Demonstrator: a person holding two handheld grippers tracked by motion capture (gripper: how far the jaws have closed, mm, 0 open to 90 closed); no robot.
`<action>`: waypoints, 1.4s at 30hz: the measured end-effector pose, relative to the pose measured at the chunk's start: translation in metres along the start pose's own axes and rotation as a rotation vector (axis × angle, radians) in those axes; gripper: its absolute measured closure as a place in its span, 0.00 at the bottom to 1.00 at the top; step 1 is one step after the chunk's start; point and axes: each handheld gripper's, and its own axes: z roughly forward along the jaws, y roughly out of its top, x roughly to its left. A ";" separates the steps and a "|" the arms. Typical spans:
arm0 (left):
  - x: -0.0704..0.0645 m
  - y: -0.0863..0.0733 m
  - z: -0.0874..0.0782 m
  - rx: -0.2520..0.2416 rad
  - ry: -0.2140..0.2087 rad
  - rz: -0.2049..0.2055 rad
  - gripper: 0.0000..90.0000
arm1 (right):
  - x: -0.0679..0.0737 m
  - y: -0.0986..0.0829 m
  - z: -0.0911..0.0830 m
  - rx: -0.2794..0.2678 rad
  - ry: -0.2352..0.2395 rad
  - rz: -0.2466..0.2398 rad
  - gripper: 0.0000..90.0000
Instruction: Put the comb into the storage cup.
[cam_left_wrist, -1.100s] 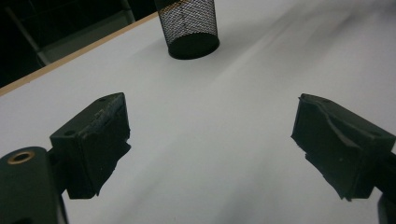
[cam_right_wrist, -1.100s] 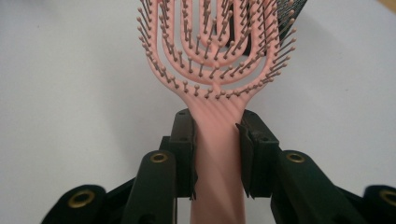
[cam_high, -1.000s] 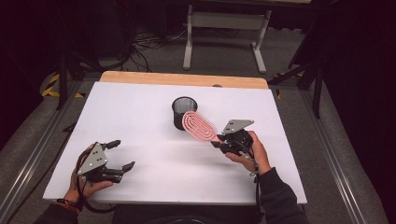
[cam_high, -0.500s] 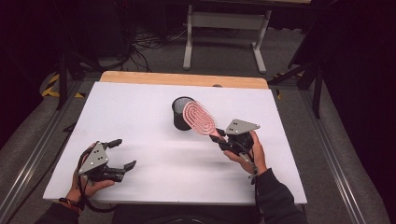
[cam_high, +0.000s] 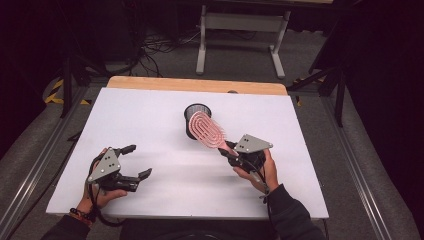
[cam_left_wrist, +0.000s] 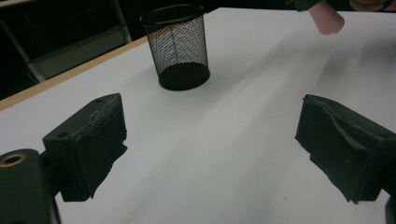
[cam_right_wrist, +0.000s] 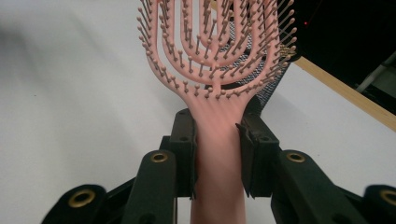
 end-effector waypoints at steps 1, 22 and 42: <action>-0.001 0.003 0.002 -0.011 -0.008 -0.002 0.10 | 0.002 0.000 0.001 -0.006 -0.002 -0.001 0.77; -0.033 0.053 0.075 -0.139 -0.144 -0.153 0.20 | 0.048 0.001 0.021 -0.052 -0.021 -0.049 0.77; -0.037 0.067 0.090 -0.271 -0.088 -0.322 0.62 | 0.057 -0.002 0.027 -0.059 -0.120 -0.061 0.78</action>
